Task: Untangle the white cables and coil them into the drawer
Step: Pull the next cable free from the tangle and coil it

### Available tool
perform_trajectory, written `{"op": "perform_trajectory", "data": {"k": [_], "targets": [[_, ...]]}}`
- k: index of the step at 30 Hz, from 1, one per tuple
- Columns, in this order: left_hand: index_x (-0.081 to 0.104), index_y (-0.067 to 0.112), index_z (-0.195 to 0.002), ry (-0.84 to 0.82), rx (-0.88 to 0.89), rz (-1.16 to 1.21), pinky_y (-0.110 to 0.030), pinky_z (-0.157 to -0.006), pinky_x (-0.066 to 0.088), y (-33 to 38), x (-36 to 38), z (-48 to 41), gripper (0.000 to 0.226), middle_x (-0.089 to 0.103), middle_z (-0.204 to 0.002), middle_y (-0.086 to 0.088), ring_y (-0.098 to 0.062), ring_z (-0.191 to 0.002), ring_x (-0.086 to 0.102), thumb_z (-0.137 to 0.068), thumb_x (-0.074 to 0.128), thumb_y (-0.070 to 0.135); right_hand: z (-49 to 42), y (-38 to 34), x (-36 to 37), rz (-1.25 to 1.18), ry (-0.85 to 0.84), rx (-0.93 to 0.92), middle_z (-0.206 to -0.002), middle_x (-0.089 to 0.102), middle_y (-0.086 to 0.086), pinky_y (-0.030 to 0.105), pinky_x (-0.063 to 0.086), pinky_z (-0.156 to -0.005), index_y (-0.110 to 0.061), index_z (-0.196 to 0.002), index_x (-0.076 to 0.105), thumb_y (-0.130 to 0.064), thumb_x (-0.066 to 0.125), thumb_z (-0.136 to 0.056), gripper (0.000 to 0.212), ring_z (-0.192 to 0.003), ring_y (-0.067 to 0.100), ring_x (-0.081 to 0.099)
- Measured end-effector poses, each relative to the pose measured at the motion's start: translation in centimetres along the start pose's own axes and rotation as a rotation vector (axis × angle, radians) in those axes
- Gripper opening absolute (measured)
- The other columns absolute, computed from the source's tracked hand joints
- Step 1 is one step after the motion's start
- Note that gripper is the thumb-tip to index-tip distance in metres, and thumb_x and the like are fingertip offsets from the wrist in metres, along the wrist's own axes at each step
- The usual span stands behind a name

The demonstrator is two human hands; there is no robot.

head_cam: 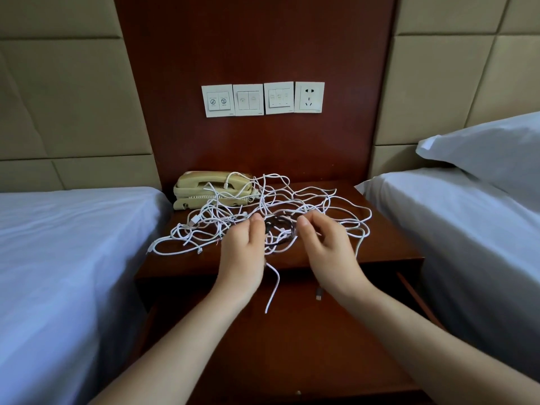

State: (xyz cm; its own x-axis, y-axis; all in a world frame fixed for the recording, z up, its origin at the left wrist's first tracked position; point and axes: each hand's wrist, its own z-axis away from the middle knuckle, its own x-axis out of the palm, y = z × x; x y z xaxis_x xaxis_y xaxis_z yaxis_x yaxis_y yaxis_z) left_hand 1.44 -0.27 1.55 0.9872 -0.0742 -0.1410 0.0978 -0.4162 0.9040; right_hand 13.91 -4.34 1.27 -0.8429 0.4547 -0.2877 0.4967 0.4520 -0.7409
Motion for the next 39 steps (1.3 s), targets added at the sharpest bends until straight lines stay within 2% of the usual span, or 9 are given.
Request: {"op": "perform_trajectory", "data": {"k": [2,7,9,13,16,21,28,32,39], "targets": [[0.03,0.017,-0.059,-0.061,0.01,0.063,-0.028,-0.046,0.02,0.6,-0.1,0.2,0.043,0.025,-0.042,0.012,-0.009,-0.037,0.023,-0.101,0.034,0.025,-0.6,0.2,-0.8,0.036,-0.031,-0.004,-0.059,0.044,-0.006,0.02,0.03,-0.054,-0.012,-0.07,0.053,-0.015,0.047,-0.098,0.029,-0.056,0.003,0.038],[0.026,0.015,-0.06,-0.045,0.007,0.097,-0.023,-0.041,0.019,1.0,-0.6,-0.3,0.043,0.022,-0.041,0.012,-0.008,-0.037,0.02,-0.102,0.032,0.018,-0.4,0.1,-1.0,0.28,-0.321,-0.022,-0.069,0.063,-0.001,0.03,0.045,-0.06,-0.016,-0.081,0.067,-0.019,0.054,-0.094,0.019,-0.063,0.012,0.057],[0.027,0.017,-0.057,-0.017,0.062,-0.025,-0.03,-0.045,0.023,0.2,-1.0,-1.0,0.045,0.024,-0.042,0.011,-0.012,-0.038,0.024,-0.102,0.033,0.021,0.2,-0.3,-0.4,0.401,-0.396,-0.145,-0.078,0.066,-0.002,0.037,0.047,-0.07,-0.015,-0.086,0.067,-0.022,0.054,-0.094,0.017,-0.074,0.016,0.06],[0.03,0.015,-0.053,-0.046,0.227,-0.48,-0.035,-0.055,0.02,0.0,-1.3,-1.1,0.048,0.034,-0.048,0.0,-0.013,-0.048,0.033,-0.1,0.035,0.019,0.6,-1.7,0.0,0.516,-0.405,-0.329,-0.082,0.062,-0.002,0.042,0.048,-0.067,-0.014,-0.086,0.063,-0.026,0.046,-0.094,0.022,-0.078,0.021,0.058],[0.035,0.016,-0.054,-0.204,0.238,-0.599,-0.033,-0.056,0.018,0.3,-1.3,-0.8,0.047,0.038,-0.051,0.001,-0.011,-0.05,0.036,-0.101,0.033,0.021,0.3,-2.1,-0.5,0.482,-0.352,-0.34,-0.083,0.064,-0.004,0.04,0.049,-0.067,-0.015,-0.087,0.065,-0.026,0.046,-0.091,0.022,-0.078,0.018,0.06],[0.051,-0.01,-0.074,-0.447,-0.02,-0.323,-0.027,-0.045,0.022,0.1,-1.2,-0.9,0.042,0.029,-0.037,0.008,-0.003,-0.034,0.027,-0.1,0.033,0.018,-0.4,-2.2,-1.4,0.341,-0.301,-0.144,-0.063,0.056,-0.009,0.018,0.039,-0.059,-0.019,-0.072,0.058,-0.022,0.064,-0.088,0.017,-0.061,0.005,0.051],[0.034,0.012,-0.065,-0.505,-0.09,-0.104,-0.019,-0.04,0.019,0.5,-1.0,0.0,0.037,0.024,-0.043,0.006,-0.007,-0.033,0.022,-0.101,0.029,0.016,-1.1,-2.4,-2.6,0.05,-0.408,0.08,-0.056,0.048,-0.006,0.009,0.031,-0.047,-0.004,-0.075,0.059,-0.025,0.061,-0.089,0.026,-0.046,0.001,0.04],[0.033,0.012,-0.068,-0.548,-0.119,0.034,-0.019,-0.04,0.014,1.0,-1.0,0.1,0.035,0.02,-0.043,0.009,-0.006,-0.036,0.017,-0.102,0.027,0.018,-1.2,-1.8,-2.5,-0.126,-0.418,0.219,-0.043,0.039,-0.012,0.014,0.025,-0.04,-0.009,-0.075,0.052,-0.023,0.054,-0.093,0.023,-0.037,0.001,0.029],[0.045,0.008,-0.066,-0.572,-0.115,0.167,-0.02,-0.041,0.014,1.7,-1.1,0.7,0.037,0.02,-0.044,0.008,-0.006,-0.036,0.017,-0.097,0.038,0.027,-1.0,-1.0,-2.3,-0.414,-0.469,0.378,-0.05,0.033,-0.004,0.02,0.018,-0.041,-0.011,-0.07,0.051,-0.019,0.048,-0.095,0.026,-0.04,0.005,0.024]]}}
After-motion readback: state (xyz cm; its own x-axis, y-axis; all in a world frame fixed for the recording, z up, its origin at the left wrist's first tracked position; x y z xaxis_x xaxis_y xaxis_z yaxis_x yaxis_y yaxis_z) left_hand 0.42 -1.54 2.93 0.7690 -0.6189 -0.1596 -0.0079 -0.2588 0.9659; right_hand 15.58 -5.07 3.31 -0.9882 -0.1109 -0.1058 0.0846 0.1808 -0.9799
